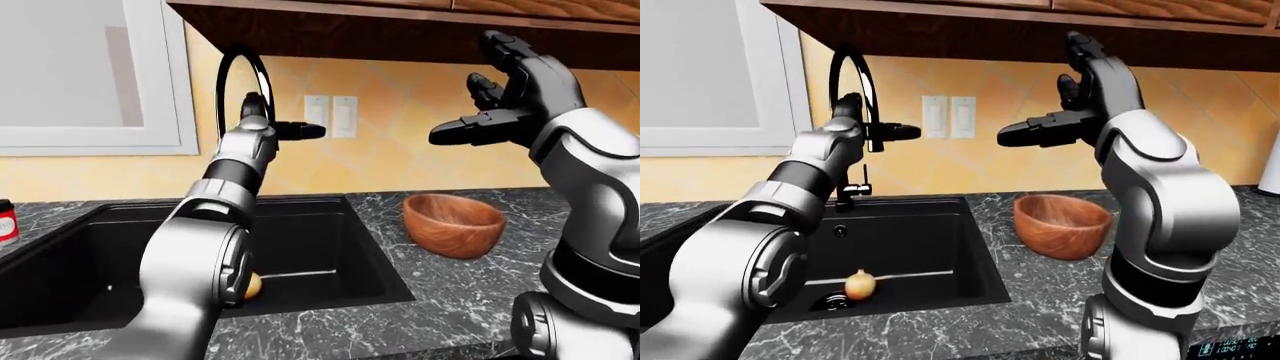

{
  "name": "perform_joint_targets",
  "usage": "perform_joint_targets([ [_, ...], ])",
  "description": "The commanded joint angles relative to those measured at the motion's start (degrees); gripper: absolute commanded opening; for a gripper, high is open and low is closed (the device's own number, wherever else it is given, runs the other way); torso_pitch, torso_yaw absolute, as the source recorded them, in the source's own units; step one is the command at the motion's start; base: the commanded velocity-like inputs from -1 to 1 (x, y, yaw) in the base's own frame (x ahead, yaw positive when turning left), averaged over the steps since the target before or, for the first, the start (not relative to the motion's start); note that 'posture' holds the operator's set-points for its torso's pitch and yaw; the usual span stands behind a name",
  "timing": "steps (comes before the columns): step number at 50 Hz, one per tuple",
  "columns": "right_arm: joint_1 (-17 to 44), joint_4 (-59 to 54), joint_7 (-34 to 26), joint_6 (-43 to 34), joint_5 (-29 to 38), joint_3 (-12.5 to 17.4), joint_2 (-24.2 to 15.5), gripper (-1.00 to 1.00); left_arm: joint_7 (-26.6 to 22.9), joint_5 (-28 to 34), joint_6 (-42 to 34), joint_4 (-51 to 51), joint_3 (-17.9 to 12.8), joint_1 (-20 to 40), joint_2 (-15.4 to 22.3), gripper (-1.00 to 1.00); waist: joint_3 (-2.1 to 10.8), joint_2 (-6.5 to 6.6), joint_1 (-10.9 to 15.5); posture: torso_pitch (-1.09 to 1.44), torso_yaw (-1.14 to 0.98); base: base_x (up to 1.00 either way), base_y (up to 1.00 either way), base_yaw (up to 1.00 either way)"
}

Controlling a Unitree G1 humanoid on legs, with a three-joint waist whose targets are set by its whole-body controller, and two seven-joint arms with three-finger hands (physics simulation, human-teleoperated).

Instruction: Turn the sink spout to the right.

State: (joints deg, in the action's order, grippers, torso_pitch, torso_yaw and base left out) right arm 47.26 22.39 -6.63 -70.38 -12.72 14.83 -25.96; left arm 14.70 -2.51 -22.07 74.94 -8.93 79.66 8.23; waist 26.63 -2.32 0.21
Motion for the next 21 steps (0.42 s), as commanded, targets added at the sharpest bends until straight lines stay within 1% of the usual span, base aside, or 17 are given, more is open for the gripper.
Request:
perform_joint_targets([
  [1, 1.88, 0.56, 0.25, 1.31, 0.09, 0.20, -0.48, 1.00, 0.14, 0.18, 1.62, -2.29, 0.14, 2.45, 0.20, 1.00, -0.25, -0.17, -0.01, -0.77, 0.00, 0.00, 0.00, 0.00],
  [21, 1.75, 0.94, 0.45, 1.19, 0.44, -0.07, -0.02, 1.00, 1.68, 0.77, 1.65, -3.49, 1.96, 2.89, -5.05, 1.00, -0.27, -0.60, 0.14, -0.77, 0.00, 0.00, 0.00, 0.00],
])
